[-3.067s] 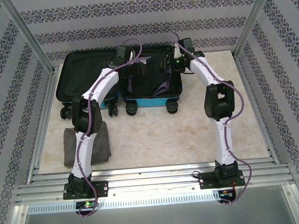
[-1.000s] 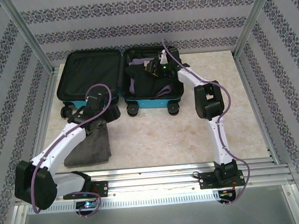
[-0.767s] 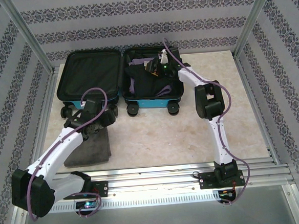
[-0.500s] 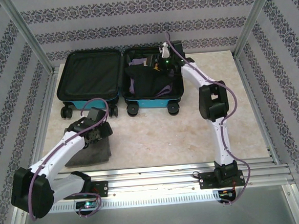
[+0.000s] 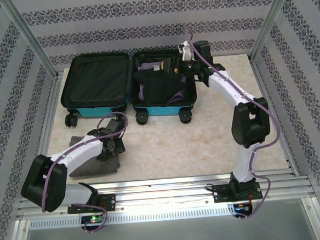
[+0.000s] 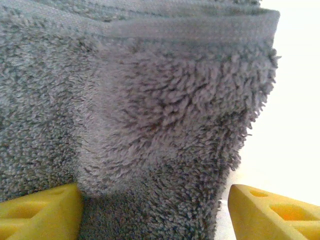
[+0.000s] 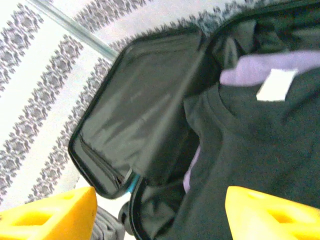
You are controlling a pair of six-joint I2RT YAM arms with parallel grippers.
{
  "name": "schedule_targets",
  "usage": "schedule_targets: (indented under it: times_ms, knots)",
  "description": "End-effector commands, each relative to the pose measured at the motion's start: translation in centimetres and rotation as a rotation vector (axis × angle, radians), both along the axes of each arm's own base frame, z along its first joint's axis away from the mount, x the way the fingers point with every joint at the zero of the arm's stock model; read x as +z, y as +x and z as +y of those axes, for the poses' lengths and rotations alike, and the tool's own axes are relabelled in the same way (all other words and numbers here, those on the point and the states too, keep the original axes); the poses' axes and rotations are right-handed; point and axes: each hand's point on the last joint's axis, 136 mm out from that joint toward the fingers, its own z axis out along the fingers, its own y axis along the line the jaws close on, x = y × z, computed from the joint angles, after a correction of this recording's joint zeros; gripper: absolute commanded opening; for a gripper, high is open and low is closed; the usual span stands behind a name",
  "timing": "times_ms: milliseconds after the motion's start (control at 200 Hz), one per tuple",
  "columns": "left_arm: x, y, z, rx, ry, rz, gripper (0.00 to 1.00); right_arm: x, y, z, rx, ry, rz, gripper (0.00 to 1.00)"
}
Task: Pack the luggage
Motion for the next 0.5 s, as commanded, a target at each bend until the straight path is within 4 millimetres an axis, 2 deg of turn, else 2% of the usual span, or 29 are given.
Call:
schedule_targets:
  times_ms: [0,195,345,420,500]
  knots:
    - [-1.2,-0.1,-5.7,-0.079,-0.187,0.030,0.74,-0.3,-1.2,-1.6,-0.029,-0.032,-0.031,0.69]
    - [-1.5,1.1,-13.1,-0.189,-0.320,0.020,0.74,-2.4,-4.1,-3.3,-0.065,-0.049,0.016,0.68]
    - [-1.3,2.9,-18.7,-0.238,-0.444,-0.012,0.74,-3.3,-6.9,-4.2,-0.079,-0.065,0.036,0.68]
    - [-0.7,3.8,-21.0,-0.248,-0.507,-0.032,0.74,-3.8,-8.2,-4.8,-0.094,-0.072,0.051,0.68]
    - [0.5,4.8,-22.5,-0.244,-0.571,-0.078,0.74,-4.3,-9.7,-5.0,-0.094,-0.073,0.072,0.68]
